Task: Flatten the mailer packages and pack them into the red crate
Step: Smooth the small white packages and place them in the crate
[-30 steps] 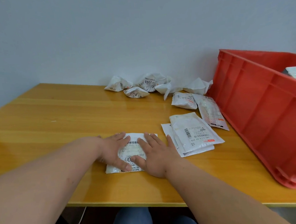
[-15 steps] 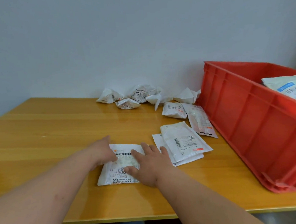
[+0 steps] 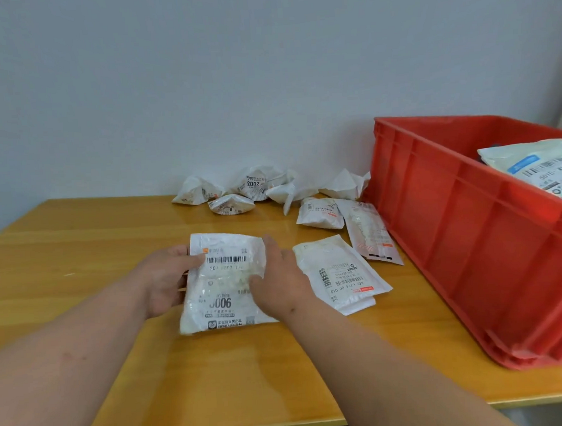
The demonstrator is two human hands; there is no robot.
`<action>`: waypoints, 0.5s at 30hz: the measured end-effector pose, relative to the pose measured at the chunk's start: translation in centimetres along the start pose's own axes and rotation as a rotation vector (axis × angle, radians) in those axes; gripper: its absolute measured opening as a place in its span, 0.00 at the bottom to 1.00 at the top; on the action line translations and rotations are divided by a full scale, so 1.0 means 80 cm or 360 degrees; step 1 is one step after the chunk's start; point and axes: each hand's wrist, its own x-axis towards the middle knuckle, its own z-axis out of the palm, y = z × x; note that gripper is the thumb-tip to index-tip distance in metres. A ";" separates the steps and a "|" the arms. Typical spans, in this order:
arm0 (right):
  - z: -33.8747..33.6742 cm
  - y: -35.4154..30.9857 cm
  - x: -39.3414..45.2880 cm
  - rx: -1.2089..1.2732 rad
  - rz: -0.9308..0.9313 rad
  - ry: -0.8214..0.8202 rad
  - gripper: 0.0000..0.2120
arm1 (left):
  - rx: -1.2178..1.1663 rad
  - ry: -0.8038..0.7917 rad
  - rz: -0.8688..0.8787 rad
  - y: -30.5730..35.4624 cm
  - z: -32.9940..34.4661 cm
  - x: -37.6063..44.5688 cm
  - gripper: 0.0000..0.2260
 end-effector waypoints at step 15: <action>-0.101 0.099 0.014 -0.0356 0.0919 0.0045 0.32 | 0.0513 0.0345 0.0083 -0.018 0.081 0.045 0.05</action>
